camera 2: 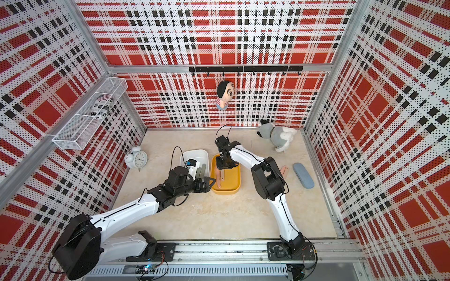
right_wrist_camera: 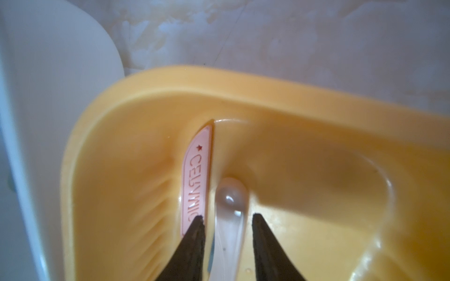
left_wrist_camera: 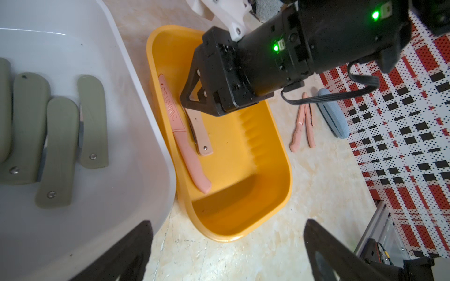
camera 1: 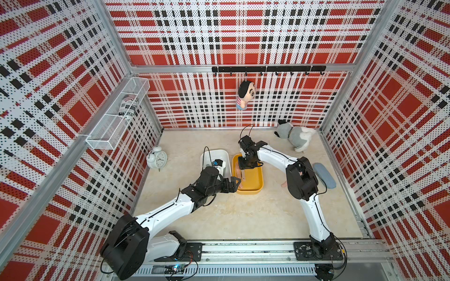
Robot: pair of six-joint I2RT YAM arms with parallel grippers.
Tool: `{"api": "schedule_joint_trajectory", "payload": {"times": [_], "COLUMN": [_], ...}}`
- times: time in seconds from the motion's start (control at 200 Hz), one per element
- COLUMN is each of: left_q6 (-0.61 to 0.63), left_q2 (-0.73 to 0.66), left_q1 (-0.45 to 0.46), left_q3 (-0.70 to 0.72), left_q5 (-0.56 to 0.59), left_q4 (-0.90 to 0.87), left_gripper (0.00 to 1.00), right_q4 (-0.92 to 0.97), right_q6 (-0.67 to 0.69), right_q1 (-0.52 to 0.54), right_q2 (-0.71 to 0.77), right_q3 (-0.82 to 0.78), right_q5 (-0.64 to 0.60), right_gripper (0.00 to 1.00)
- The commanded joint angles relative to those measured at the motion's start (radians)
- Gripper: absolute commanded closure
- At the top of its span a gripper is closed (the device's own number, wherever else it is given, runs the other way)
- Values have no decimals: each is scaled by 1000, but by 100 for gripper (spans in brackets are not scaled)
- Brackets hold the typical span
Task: Place the fruit knives into the storage box by color
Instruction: Place the fruit knife in the storage box.
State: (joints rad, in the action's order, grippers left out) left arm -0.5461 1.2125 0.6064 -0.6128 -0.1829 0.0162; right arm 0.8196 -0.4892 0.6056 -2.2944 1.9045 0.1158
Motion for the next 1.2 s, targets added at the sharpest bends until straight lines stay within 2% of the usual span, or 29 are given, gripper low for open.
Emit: {"api": "schedule_joint_trajectory", "payload": {"times": [0.0, 0.18, 0.606, 0.912, 1.197], "left_q6": [-1, 0, -3, -1, 7], "left_q2": [-7, -8, -28, -26, 63], "left_q1": [-8, -8, -8, 8, 62], "left_q3": [7, 7, -8, -86, -197], "left_q5": [-4, -4, -15, -13, -9], "left_q4": [24, 24, 9, -18, -7], "left_gripper": [2, 2, 2, 2, 2], "right_q4": [0, -10, -20, -42, -127], "right_q6": [-4, -5, -4, -2, -25], "right_q1": [-3, -4, -4, -25, -109], "right_q2": [-3, 10, 65, 226, 460], "right_q3": [16, 12, -4, -91, -328], "right_q5": [-10, -11, -8, -51, -67], "right_gripper": [53, 48, 44, 39, 38]}}
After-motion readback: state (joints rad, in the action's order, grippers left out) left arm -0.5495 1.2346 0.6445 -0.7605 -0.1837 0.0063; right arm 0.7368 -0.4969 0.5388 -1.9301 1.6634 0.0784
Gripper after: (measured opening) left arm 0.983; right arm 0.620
